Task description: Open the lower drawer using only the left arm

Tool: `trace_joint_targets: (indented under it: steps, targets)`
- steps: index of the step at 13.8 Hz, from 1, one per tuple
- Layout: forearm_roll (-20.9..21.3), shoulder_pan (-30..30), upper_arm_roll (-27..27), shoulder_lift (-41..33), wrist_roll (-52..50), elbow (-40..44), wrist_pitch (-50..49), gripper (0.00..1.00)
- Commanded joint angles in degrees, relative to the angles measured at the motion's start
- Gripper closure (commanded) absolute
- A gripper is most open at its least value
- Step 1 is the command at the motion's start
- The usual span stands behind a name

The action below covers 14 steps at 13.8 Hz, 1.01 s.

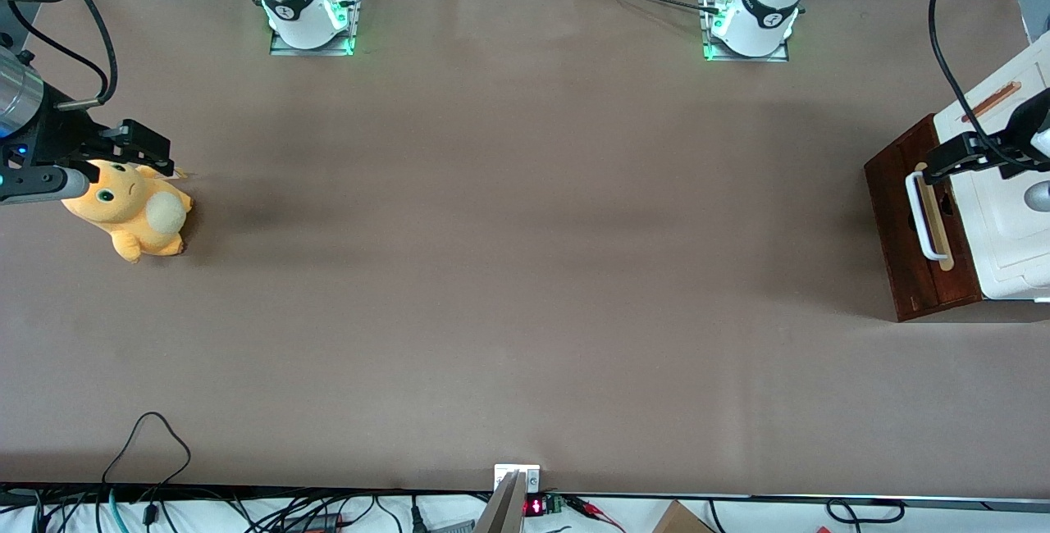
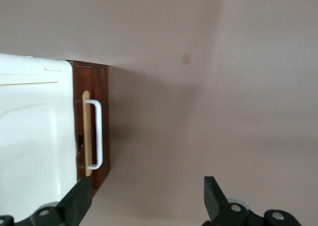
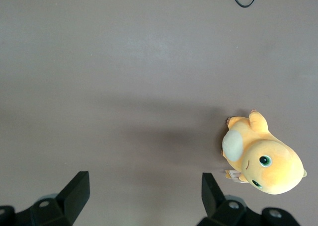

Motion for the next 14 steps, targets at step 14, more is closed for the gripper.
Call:
trace_joint_targets:
  steps: [14]
  targets:
    - [38.14,-6.74,-7.42,10.01,-11.63,-19.47,-3.53,0.00]
